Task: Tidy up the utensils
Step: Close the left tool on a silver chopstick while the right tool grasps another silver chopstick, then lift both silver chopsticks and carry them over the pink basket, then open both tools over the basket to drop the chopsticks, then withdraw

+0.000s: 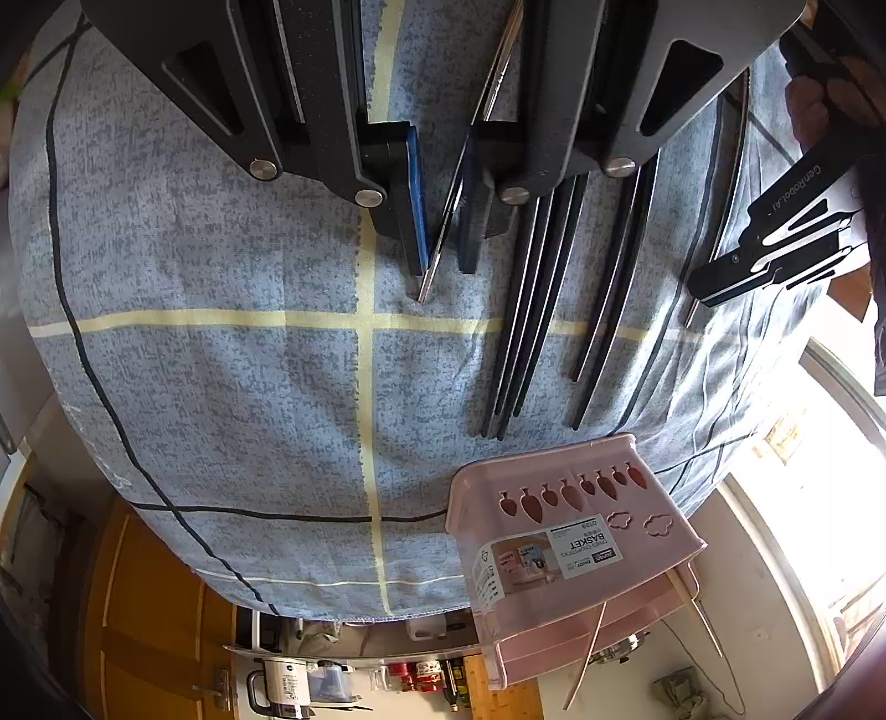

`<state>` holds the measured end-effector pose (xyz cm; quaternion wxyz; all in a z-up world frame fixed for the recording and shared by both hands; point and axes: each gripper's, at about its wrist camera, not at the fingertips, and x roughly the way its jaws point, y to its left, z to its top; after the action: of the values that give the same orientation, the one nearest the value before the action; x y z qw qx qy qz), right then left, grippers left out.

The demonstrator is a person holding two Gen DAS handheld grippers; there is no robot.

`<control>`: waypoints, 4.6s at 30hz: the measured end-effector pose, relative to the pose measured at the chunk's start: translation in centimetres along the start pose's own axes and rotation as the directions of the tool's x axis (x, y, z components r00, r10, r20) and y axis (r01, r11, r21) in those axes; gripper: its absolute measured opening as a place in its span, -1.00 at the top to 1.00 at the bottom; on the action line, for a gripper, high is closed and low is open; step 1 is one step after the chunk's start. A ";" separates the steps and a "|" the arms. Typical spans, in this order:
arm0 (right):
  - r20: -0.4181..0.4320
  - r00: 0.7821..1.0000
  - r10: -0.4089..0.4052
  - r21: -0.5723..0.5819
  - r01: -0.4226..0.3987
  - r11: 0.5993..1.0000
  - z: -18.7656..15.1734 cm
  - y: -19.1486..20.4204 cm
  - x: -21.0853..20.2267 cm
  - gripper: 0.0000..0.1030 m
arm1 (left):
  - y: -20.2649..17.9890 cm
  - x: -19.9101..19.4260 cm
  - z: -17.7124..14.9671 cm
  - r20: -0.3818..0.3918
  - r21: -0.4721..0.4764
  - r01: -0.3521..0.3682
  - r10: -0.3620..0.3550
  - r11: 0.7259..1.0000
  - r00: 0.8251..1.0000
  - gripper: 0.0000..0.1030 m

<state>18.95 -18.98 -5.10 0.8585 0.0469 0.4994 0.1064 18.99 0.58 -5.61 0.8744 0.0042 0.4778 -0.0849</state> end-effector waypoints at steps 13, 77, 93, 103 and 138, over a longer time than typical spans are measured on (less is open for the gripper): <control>0.009 0.999 0.043 -0.013 -0.043 0.999 1.3 0.1 -0.6 0.92 | 0.2 -0.7 1.9 -0.004 -0.006 0.029 -0.029 1.000 1.000 0.94; 0.448 0.871 0.201 -0.173 -0.136 0.976 18.5 7.8 -15.0 0.93 | 2.9 -17.2 21.0 0.406 0.033 0.054 -0.063 0.998 0.912 0.94; 0.371 0.910 0.184 -0.186 -0.122 0.975 18.6 8.1 -8.7 0.93 | 3.8 -10.5 20.3 0.333 0.025 0.067 -0.071 0.997 0.940 0.94; 0.308 0.933 0.185 -0.172 -0.136 0.976 17.8 7.6 -5.9 0.92 | 3.6 -7.9 18.7 0.295 0.049 0.052 -0.064 0.997 0.953 0.93; 0.401 0.902 0.160 -0.097 -0.132 0.986 3.5 2.3 -15.1 0.79 | 0.7 -16.8 2.8 0.436 -0.021 0.110 -0.090 0.994 0.895 0.10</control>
<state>14.42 -20.14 9.87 0.9343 0.0765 0.3010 0.1752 12.49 3.45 9.92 0.9532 -0.0591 0.2721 -0.1180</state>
